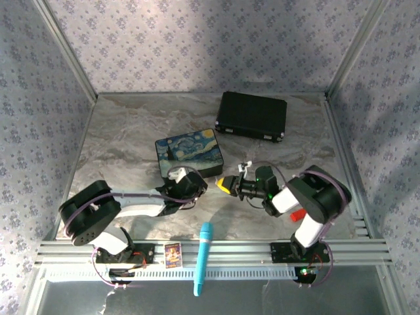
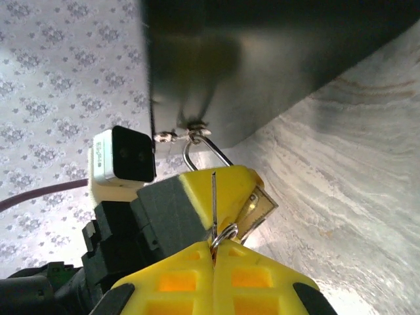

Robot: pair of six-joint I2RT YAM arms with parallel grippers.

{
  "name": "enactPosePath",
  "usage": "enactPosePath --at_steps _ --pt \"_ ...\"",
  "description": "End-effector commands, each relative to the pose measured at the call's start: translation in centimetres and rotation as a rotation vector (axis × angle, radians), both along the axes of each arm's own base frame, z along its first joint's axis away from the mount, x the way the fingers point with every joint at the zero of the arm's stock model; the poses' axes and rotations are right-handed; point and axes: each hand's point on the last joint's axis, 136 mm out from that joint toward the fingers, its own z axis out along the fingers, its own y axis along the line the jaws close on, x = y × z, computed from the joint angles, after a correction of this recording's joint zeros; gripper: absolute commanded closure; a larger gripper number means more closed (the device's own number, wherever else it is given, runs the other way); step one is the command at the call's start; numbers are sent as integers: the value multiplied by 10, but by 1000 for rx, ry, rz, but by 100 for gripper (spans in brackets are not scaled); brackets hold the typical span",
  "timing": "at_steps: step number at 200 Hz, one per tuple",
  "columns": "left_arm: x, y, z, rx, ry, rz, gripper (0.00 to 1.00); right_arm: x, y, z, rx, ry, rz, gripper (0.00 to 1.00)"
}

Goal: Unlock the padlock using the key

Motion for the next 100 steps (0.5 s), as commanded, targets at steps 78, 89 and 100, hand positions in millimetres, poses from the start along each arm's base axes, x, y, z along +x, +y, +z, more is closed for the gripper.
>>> enactPosePath --at_steps 78,89,100 --pt "8 5 9 -163 -8 135 85 -10 16 -11 37 53 43 100" --pt "8 5 12 -172 -12 139 85 -8 16 -6 47 44 43 100" --pt "7 7 14 -178 -17 145 86 -6 17 0 59 27 47 100"
